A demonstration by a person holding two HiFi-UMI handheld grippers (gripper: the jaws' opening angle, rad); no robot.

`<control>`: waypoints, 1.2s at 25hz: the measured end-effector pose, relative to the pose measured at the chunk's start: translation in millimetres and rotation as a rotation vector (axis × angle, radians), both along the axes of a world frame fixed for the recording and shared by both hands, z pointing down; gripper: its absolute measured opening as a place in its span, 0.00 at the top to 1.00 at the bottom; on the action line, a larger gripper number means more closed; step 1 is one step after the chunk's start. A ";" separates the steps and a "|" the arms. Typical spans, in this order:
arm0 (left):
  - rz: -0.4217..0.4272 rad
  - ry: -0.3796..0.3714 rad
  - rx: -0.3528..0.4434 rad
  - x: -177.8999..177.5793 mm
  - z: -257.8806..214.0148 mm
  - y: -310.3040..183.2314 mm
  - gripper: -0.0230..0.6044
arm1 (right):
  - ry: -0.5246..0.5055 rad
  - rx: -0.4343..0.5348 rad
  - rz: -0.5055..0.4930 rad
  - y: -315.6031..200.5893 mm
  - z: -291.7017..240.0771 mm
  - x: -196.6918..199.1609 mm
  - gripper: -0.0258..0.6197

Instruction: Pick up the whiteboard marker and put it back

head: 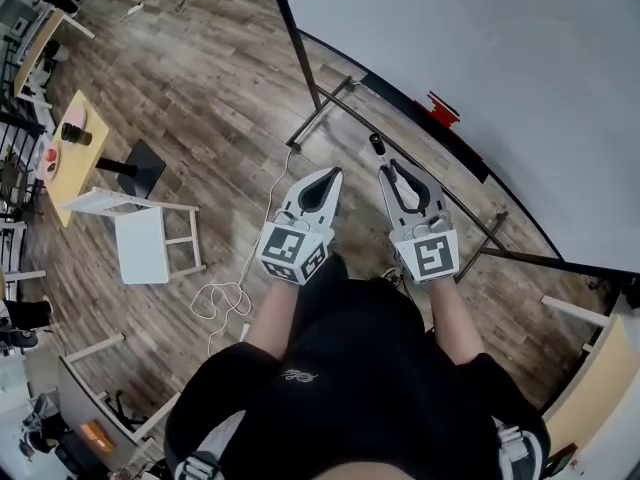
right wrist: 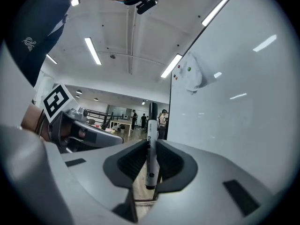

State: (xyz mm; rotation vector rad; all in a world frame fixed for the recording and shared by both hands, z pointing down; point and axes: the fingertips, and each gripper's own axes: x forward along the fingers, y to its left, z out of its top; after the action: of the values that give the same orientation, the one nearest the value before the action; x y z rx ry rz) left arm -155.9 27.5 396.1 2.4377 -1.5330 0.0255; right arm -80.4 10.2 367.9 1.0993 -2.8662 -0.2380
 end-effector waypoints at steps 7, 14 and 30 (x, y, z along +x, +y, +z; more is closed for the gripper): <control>0.310 0.088 -0.039 -40.3 -3.5 -48.1 0.95 | 0.003 0.002 0.068 -28.3 15.1 -65.5 0.88; 0.594 0.247 -0.104 -19.8 -4.2 -64.4 0.73 | 0.067 0.020 0.151 -39.8 18.4 -72.7 0.88; 0.667 0.297 -0.115 23.7 -0.6 -132.4 0.74 | 0.214 -0.022 0.150 -99.5 45.5 -45.3 0.88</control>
State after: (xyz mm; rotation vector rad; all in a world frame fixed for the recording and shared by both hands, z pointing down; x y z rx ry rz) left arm -132.2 -104.9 395.6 2.5921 -0.5445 -0.1135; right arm -125.7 -89.4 413.4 1.1992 -2.5808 -0.2955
